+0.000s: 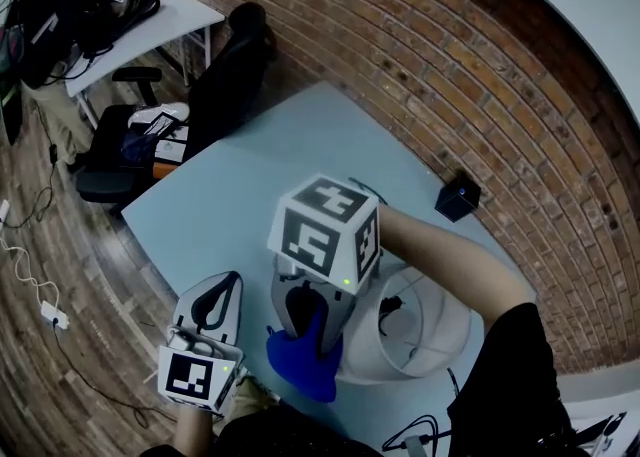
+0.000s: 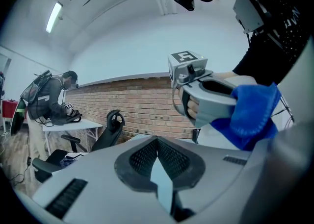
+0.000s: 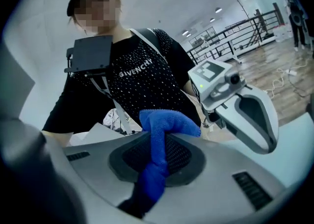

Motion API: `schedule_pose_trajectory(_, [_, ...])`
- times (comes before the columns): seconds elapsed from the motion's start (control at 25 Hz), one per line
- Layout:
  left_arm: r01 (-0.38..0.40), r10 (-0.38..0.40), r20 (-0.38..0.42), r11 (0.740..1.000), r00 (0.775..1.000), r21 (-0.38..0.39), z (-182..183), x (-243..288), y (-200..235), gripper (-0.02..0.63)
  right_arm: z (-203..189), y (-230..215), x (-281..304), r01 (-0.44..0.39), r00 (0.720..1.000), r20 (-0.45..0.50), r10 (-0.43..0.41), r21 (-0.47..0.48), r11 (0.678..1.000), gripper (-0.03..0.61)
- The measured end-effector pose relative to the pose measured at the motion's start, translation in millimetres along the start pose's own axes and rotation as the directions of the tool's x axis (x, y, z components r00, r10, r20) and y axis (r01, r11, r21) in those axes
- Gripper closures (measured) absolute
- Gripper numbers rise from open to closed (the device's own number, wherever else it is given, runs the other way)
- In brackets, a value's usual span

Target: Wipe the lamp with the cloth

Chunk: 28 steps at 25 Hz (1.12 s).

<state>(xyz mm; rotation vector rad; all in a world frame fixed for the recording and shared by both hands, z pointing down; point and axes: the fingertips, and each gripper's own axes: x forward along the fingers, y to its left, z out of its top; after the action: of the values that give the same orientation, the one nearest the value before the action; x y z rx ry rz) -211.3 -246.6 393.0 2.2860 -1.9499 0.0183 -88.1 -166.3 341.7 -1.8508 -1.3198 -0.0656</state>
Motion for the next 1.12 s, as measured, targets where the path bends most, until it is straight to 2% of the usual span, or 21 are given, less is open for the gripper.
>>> schedule_pose_trajectory(0.24, [-0.007,0.007,0.006,1.000,1.000,-0.008,-4.5,-2.8,4.4,0.604,-30.4,-49.2,18.4,0.153,0.983,-0.107,-0.149,0.036,0.988,0.517])
schedule_pose_trajectory(0.4, [-0.002,0.003,0.015,1.000,1.000,-0.014,-0.1,-4.0,4.8,0.605,-17.7,-52.4,-2.8,0.244,0.968,-0.064,-0.243,0.004,0.970,0.517])
schedule_pose_trajectory(0.52, [0.004,-0.003,0.032,1.000,0.999,-0.009,9.6,-7.9,5.3,0.604,8.1,-38.6,-39.3,0.377,0.926,-0.018,-0.377,-0.015,0.926,0.517])
schedule_pose_trajectory(0.6, [0.018,-0.018,0.035,1.000,0.999,-0.002,16.8,-12.2,1.4,0.604,19.4,-21.7,-65.7,0.491,0.871,0.002,-0.491,-0.003,0.871,0.517])
schedule_pose_trajectory(0.68, [0.040,-0.040,0.044,0.999,0.998,0.014,24.4,-14.9,-5.4,0.604,20.6,4.1,-91.9,0.623,0.782,0.004,-0.623,0.031,0.782,0.517])
schedule_pose_trajectory(0.76, [0.046,-0.047,0.067,0.999,0.997,0.019,30.1,-19.1,-12.7,0.604,16.2,38.1,-111.6,0.750,0.661,-0.007,-0.750,0.044,0.660,0.517])
schedule_pose_trajectory(0.84, [0.052,-0.052,0.074,0.999,0.996,0.010,30.6,-25.6,-22.1,0.604,23.1,75.4,-117.2,0.845,0.530,0.038,-0.847,0.063,0.531,0.517])
schedule_pose_trajectory(1.0, [0.093,-0.096,0.078,0.995,0.992,0.037,29.7,-33.5,-47.6,0.604,69.0,135.1,-91.5,0.948,0.253,0.211,-0.944,0.141,0.285,0.517])
schedule_pose_trajectory(1.04, [0.115,-0.118,0.068,0.992,0.991,0.043,28.0,-34.0,-56.2,0.604,76.6,144.7,-79.9,0.959,0.193,0.226,-0.955,0.165,0.232,0.517])
schedule_pose_trajectory(1.12, [0.160,-0.163,0.046,0.986,0.986,0.055,25.0,-32.3,-72.5,0.604,78.7,155.8,-59.3,0.964,0.081,0.190,-0.978,0.233,0.125,0.517])
